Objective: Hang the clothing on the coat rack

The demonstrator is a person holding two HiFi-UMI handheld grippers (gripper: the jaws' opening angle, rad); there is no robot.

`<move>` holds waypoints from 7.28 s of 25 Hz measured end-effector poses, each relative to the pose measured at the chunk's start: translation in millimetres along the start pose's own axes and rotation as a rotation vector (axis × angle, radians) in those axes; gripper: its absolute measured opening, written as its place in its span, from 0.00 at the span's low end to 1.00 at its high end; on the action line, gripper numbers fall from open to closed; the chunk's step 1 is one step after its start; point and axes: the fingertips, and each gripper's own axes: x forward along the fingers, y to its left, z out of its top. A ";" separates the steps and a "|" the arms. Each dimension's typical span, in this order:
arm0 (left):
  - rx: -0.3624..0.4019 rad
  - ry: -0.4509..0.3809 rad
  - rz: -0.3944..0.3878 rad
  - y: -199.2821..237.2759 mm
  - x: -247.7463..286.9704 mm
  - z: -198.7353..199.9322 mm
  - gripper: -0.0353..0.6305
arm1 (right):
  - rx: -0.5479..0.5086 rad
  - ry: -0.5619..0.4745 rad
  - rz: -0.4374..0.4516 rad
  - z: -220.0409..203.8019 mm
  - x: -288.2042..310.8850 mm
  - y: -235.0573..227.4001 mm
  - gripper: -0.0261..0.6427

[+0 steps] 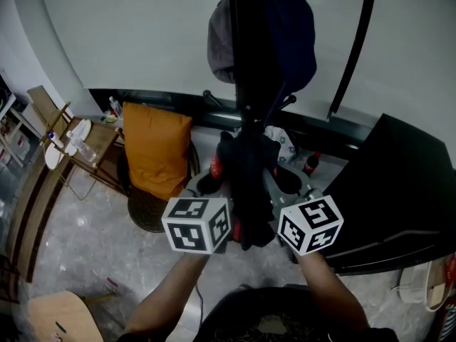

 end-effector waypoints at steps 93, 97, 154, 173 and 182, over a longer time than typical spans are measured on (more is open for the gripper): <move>-0.036 0.121 -0.019 16.0 51.7 -51.6 0.09 | 0.024 0.128 0.021 -72.7 39.7 -9.4 0.09; -0.034 0.123 -0.023 15.6 52.4 -51.9 0.09 | 0.022 0.130 0.022 -74.0 40.2 -9.0 0.09; -0.001 0.115 0.103 8.9 8.4 -62.5 0.28 | -0.015 0.163 0.094 -78.2 8.1 8.0 0.20; 0.001 0.086 0.181 -9.1 -21.6 -58.4 0.28 | -0.014 0.122 0.138 -61.5 -20.3 14.4 0.20; 0.006 0.067 0.217 -21.4 -29.8 -59.6 0.28 | -0.004 0.132 0.199 -65.0 -33.0 18.7 0.20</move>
